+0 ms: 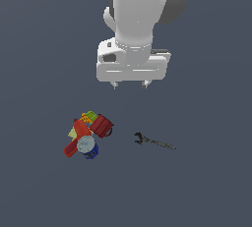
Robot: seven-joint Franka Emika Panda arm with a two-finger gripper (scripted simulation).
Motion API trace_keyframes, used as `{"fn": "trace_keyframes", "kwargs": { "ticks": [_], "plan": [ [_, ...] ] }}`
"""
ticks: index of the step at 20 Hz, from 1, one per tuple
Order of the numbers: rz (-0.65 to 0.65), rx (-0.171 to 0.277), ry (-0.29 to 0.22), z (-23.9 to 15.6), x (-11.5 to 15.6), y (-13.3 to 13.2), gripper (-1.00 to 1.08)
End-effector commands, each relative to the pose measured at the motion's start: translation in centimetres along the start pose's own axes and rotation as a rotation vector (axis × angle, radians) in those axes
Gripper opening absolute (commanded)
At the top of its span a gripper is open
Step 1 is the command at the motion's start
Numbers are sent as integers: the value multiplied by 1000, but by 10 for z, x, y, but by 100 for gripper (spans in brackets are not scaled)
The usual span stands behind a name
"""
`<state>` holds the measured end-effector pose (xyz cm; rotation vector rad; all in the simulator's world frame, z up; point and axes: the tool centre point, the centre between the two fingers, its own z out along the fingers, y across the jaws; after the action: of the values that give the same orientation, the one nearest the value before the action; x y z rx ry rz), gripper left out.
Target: Pick up a designated object from a clutter of objects.
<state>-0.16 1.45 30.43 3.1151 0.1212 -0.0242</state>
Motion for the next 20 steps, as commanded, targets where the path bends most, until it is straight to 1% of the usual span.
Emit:
{"fn": "trace_keyframes", "kwargs": {
  "ticks": [1, 12, 20],
  "plan": [
    [0, 0, 0, 0, 0, 0, 100],
    [-4, 10, -9, -3, 4, -7, 100],
    [-30, 13, -8, 5, 5, 0, 100]
  ]
}}
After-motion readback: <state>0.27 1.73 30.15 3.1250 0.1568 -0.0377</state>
